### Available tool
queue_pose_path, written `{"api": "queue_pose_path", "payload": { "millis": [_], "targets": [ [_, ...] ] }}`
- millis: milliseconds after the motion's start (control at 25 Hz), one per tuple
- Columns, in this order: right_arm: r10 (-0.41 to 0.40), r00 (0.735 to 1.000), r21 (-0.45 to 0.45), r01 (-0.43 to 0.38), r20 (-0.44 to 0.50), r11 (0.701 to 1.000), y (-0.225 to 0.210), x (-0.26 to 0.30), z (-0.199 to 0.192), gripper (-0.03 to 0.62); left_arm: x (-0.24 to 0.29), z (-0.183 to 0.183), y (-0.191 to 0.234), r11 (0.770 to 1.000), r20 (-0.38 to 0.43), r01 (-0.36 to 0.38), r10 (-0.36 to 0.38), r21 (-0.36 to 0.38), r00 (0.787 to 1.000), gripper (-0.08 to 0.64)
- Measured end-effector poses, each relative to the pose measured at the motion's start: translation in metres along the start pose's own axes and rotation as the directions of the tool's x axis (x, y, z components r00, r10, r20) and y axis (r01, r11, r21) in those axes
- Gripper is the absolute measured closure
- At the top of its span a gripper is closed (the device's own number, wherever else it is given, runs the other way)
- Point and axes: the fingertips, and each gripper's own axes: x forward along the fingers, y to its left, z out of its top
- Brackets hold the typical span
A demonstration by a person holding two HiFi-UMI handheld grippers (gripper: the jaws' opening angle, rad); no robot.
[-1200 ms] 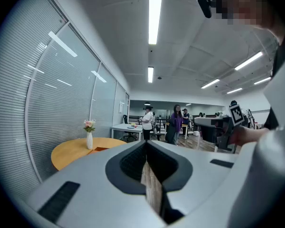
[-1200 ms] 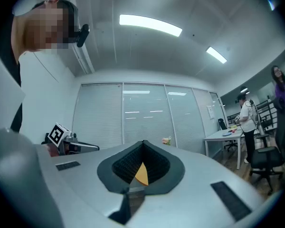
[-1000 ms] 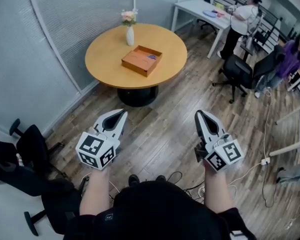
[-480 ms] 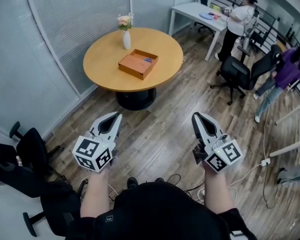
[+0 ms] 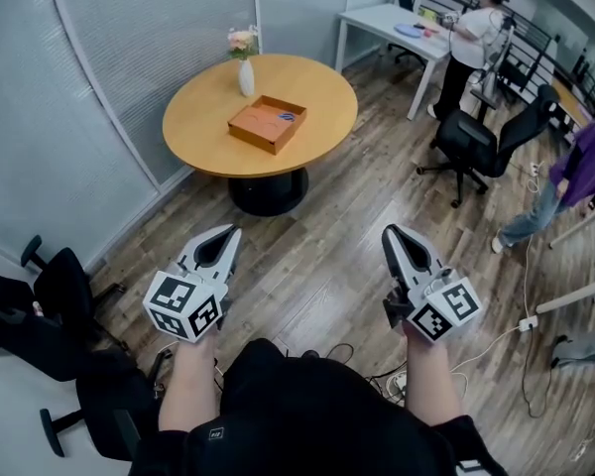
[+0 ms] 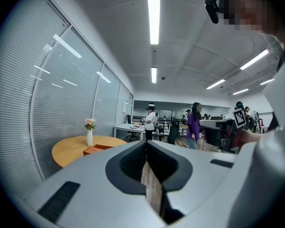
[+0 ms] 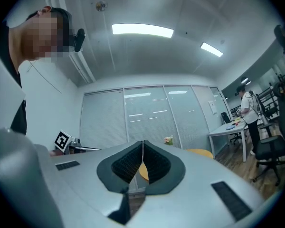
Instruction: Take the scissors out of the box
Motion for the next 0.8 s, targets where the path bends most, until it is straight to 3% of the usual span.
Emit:
{"api": "queue_pose_path", "payload": {
  "millis": [320, 800],
  "targets": [
    [0.013, 0.999, 0.036, -0.012, -0.032, 0.999, -0.011, 0.009, -0.012, 0.555, 0.011, -0.007, 0.003, 1.0, -0.013, -0.003, 0.003, -0.01, 1.0, 0.546],
    [-0.016, 0.996, 0.043, 0.02, -0.092, 0.999, -0.049, 0.09, -0.03, 0.555, 0.078, -0.012, 0.082, 0.998, -0.011, 0.041, -0.041, -0.041, 0.999, 0.546]
  ]
}}
